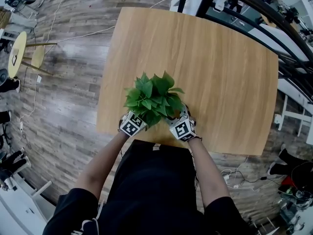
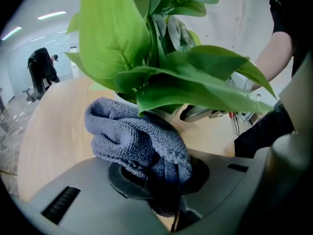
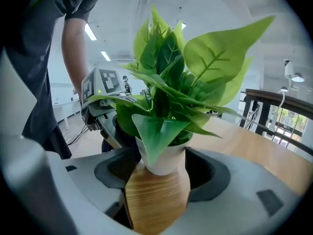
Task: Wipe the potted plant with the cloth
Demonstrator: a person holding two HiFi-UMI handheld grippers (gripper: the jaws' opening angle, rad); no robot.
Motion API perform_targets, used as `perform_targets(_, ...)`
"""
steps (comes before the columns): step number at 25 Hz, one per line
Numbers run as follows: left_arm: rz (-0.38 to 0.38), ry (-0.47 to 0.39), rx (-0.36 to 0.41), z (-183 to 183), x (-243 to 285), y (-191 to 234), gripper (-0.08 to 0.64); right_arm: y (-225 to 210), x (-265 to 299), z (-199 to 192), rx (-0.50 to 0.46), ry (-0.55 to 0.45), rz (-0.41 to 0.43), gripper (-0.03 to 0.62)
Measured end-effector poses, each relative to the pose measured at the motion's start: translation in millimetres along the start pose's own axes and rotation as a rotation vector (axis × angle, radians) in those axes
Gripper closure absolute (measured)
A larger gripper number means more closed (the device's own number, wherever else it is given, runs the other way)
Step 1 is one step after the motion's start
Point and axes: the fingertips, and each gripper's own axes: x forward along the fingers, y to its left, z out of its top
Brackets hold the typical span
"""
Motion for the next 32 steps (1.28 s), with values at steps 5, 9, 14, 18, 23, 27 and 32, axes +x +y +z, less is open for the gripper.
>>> perform_targets(5, -0.014, -0.032, -0.006, 6.1, -2.5, -2.7, 0.466, -1.8, 1.0, 0.7, 0.044, -0.017, -0.027, 0.301)
perform_targets(9, 0.001, -0.069, -0.030, 13.9, -6.1, -1.6, 0.466, 0.4, -0.7, -1.7, 0.052, -0.010, -0.035, 0.301)
perform_targets(14, 0.017, -0.072, -0.040, 13.7, -6.7, -0.1, 0.466, 1.1, 0.8, 0.7, 0.057, -0.012, -0.038, 0.301)
perform_targets(18, 0.011, -0.082, -0.055, 12.8, -2.5, -5.5, 0.466, 1.7, -1.7, 0.0, 0.068, -0.007, -0.057, 0.301)
perform_targets(23, 0.014, -0.083, -0.078, 6.8, -0.9, -7.9, 0.466, 19.2, -6.3, -5.2, 0.095, -0.011, -0.055, 0.301)
perform_targets(27, 0.009, -0.079, -0.072, 9.2, -0.3, -8.0, 0.466, 37.5, -7.0, -8.6, 0.085, 0.021, -0.016, 0.301)
perform_targets(32, 0.009, -0.077, -0.058, 5.5, 4.4, -7.9, 0.466, 31.4, -10.9, -25.3, 0.115, 0.062, -0.084, 0.301)
